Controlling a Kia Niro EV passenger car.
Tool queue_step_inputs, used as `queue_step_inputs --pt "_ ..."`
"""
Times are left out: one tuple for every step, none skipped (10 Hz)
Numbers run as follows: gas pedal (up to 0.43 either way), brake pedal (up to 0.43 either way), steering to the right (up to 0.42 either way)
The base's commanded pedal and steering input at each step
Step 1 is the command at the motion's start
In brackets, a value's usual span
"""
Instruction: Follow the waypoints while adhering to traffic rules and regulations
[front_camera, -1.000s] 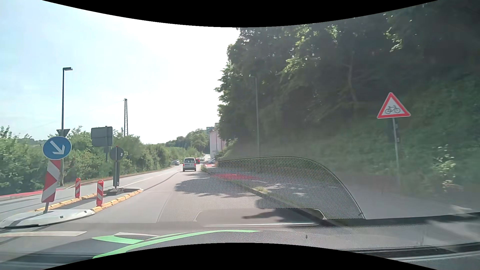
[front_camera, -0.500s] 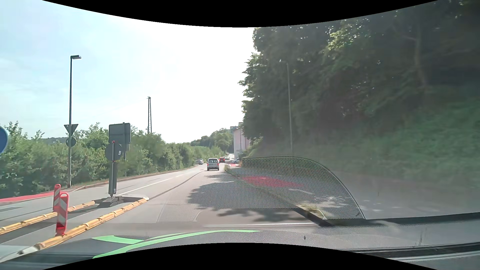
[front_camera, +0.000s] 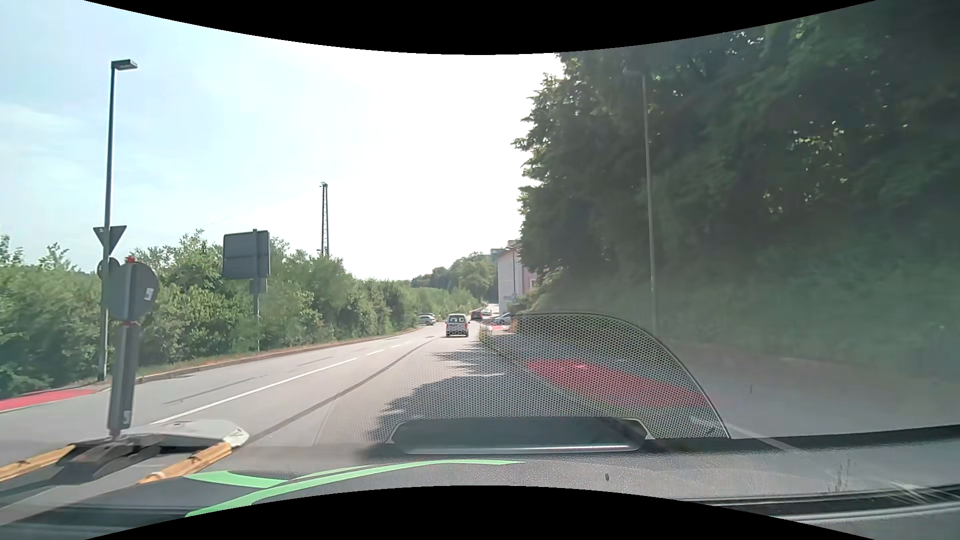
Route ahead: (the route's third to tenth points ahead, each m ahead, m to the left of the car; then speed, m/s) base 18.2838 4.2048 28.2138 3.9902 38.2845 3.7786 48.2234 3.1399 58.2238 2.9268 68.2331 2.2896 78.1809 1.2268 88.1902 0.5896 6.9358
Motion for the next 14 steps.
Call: queue_step_inputs --pt "0.299 0.0 -0.047" --pt "0.299 0.0 -0.047" --pt "0.299 0.0 -0.046" --pt "0.299 0.0 -0.046" --pt "0.299 0.0 -0.046" --pt "0.299 0.0 -0.045" --pt "0.299 0.0 -0.04" --pt "0.299 0.0 -0.035" --pt "0.299 0.0 -0.03" --pt "0.287 0.0 -0.024" --pt "0.287 0.0 -0.019" --pt "0.287 0.0 -0.012" --pt "0.28 0.0 -0.008" --pt "0.26 0.0 -0.001"
